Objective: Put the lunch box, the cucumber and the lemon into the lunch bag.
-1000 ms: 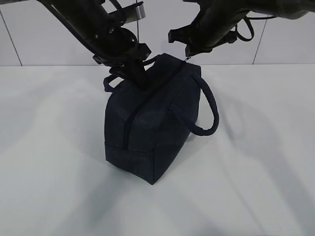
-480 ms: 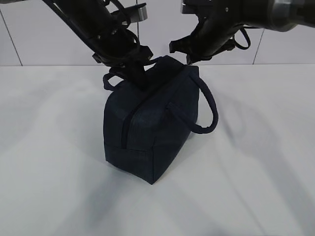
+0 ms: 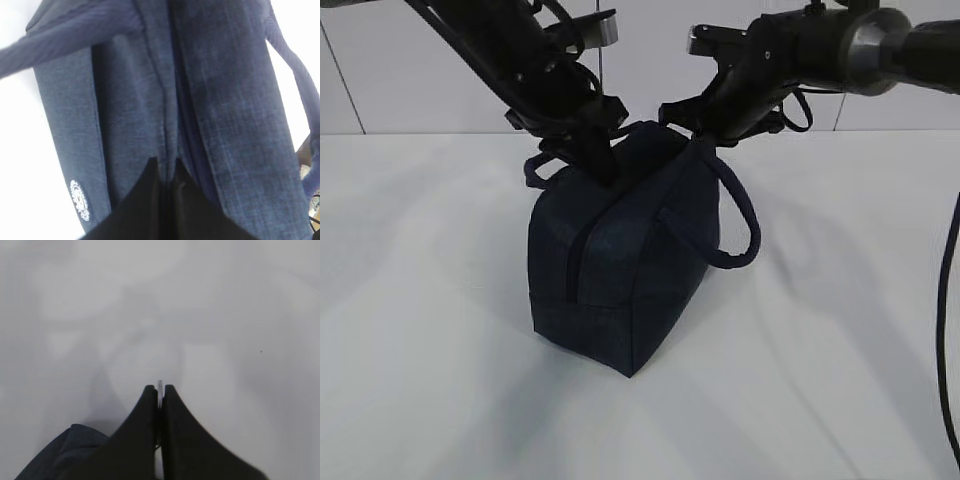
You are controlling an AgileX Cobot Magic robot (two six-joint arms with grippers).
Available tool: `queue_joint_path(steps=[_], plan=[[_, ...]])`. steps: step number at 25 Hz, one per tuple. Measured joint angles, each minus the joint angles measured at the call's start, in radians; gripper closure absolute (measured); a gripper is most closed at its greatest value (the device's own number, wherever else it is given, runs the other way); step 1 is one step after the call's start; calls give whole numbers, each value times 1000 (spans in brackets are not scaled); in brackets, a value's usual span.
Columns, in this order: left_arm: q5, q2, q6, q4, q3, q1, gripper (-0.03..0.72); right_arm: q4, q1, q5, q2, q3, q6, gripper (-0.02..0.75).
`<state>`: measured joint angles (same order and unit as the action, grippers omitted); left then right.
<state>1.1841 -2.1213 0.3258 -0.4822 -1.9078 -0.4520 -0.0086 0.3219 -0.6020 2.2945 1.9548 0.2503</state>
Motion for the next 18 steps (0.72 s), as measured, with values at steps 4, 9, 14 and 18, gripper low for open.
queue_joint_path(steps=[4, 9, 14, 18], plan=[[4, 0, 0, 4, 0, 0, 698, 24, -2, 1, 4, 0, 4, 738], [10, 0, 0, 4, 0, 0, 698, 42, -2, -19, 12, 3, 4, 738], [22, 0, 0, 8, 0, 0, 698, 75, -4, -34, 50, 7, 8, 738], [24, 0, 0, 8, 0, 0, 698, 81, -4, -50, 58, 10, 8, 738]])
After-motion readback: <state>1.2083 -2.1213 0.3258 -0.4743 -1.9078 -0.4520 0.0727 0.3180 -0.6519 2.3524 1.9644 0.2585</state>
